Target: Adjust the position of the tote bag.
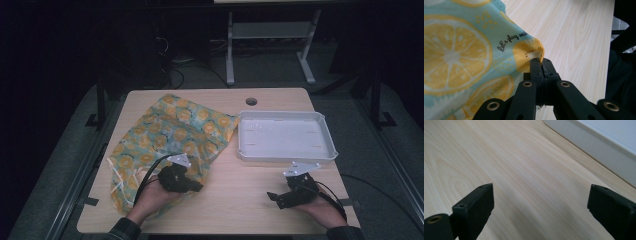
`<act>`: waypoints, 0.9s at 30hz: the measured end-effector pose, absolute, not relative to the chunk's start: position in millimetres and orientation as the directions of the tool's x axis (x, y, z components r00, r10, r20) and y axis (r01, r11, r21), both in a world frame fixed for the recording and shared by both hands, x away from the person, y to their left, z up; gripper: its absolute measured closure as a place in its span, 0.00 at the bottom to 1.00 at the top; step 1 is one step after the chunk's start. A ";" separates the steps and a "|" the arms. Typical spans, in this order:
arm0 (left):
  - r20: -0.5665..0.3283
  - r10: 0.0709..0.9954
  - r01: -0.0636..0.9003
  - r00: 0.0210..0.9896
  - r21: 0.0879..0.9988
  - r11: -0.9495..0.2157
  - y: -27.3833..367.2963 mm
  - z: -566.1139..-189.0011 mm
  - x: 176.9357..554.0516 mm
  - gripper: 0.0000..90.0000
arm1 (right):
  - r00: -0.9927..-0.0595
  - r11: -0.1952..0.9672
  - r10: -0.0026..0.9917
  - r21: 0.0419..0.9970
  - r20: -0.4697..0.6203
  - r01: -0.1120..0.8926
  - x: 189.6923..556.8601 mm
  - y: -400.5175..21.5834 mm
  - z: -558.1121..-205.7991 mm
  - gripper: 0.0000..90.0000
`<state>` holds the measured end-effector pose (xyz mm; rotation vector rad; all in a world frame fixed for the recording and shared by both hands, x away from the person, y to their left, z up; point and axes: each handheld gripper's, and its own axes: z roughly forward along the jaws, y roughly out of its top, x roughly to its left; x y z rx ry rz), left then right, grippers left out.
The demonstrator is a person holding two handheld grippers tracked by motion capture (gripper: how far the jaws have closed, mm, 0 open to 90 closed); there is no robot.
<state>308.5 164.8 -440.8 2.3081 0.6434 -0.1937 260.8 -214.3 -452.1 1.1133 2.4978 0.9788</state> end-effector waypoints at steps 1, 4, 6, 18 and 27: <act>-0.317 0.387 0.498 0.866 0.611 -0.615 159.7 -441.2 310.3 0.99 | -0.682 0.486 0.729 0.662 0.054 0.571 260.7 -214.3 -452.0 0.07; -0.323 0.379 0.497 0.867 0.617 -0.610 148.7 -441.4 314.3 0.99 | -0.684 0.488 0.728 0.663 0.051 0.568 260.6 -214.2 -451.8 0.07; -0.332 0.378 0.502 0.864 0.620 -0.603 141.0 -442.0 317.1 0.99 | -0.685 0.488 0.727 0.663 0.050 0.567 260.6 -214.3 -451.7 0.07; -0.345 0.353 0.493 0.870 0.637 -0.593 97.4 -447.9 333.5 0.99 | -0.689 0.489 0.723 0.666 0.051 0.563 260.0 -213.5 -451.5 0.07; -0.336 0.341 0.479 0.878 0.635 -0.606 74.7 -452.8 344.8 0.98 | -0.694 0.496 0.719 0.666 0.046 0.558 260.1 -213.9 -451.7 0.07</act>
